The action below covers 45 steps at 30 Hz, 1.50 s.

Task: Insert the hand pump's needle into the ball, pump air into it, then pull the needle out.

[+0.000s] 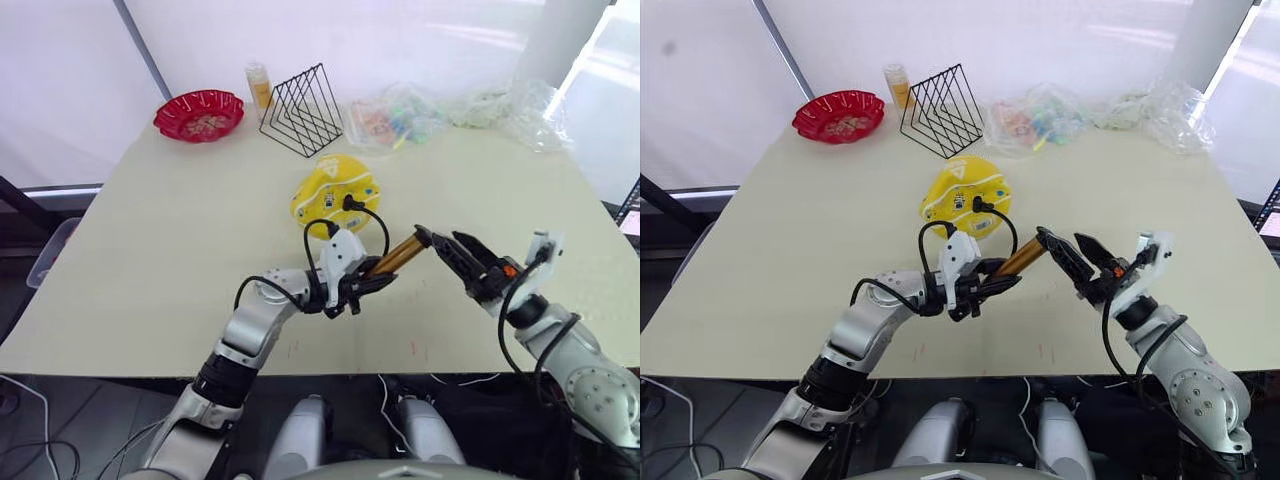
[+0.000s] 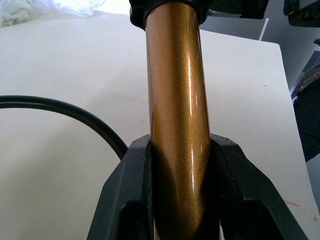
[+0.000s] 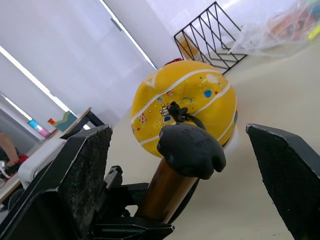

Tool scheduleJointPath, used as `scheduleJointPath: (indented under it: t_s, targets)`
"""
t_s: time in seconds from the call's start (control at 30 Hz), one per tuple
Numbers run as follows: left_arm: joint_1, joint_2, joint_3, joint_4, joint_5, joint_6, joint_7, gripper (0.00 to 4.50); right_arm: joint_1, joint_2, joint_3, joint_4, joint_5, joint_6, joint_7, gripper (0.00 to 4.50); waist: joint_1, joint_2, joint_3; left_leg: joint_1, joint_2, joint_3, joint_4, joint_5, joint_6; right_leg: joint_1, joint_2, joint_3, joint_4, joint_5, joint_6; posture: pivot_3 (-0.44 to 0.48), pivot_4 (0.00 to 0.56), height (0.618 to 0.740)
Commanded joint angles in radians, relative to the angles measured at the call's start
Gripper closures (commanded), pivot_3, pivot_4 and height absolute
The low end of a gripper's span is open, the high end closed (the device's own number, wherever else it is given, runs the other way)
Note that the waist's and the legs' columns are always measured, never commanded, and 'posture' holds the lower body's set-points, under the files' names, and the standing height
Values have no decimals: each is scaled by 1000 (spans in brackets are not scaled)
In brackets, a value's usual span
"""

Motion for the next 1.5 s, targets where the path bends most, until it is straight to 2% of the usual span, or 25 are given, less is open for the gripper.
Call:
scheduleJointPath:
  t_s: [0.03, 0.43, 1.3, 1.37, 1.4, 1.43, 1.5]
  targets:
    - [-3, -9, 12, -38, -23, -38, -18, 3447, -44, 42, 0, -3, 79, 13, -70, 0, -2, 0, 0, 0, 0, 0, 0, 0, 0, 0, 0, 0, 0, 0, 0, 0, 150, 737]
    - [-13, -28, 14, -38, -35, -46, -38, 3447, -124, 132, 13, 78, 129, 25, -165, 0, -21, 0, 0, 0, 0, 0, 0, 0, 0, -1, 1, 0, 1, 0, 0, 0, 150, 737]
    - [-3, -37, -7, -28, -31, 2, -28, 3447, -163, 137, 57, 38, 177, 40, -154, 0, -22, 0, 0, 0, 0, 0, 0, 0, 0, -1, 2, 0, 2, 0, 0, 0, 150, 737]
    - [0, -38, -7, -30, -31, 7, -26, 3447, -161, 133, 61, 37, 171, 39, -151, 522, -22, 0, 0, 0, 0, 0, 0, 0, 0, -1, 2, 0, 2, 0, 0, 0, 150, 737]
    - [0, -38, -7, -31, -31, 8, -26, 3447, -161, 132, 61, 37, 169, 39, -149, 967, -22, 0, 0, 0, 0, 0, 0, 0, 0, -1, 1, 0, 2, 0, 0, 0, 150, 737]
    - [1, -38, -7, -33, -31, 9, -25, 3447, -159, 131, 61, 35, 169, 39, -149, 1134, -22, 0, 0, 0, 0, 0, 0, 0, 0, -1, 1, 0, 2, 0, 0, 0, 150, 737]
    - [4, -37, -10, -37, -35, 13, -24, 3447, -156, 129, 62, 37, 162, 36, -147, 1994, -22, 0, 0, 0, 0, 0, 0, 0, 0, -1, 1, 0, 2, 0, 0, 0, 150, 737]
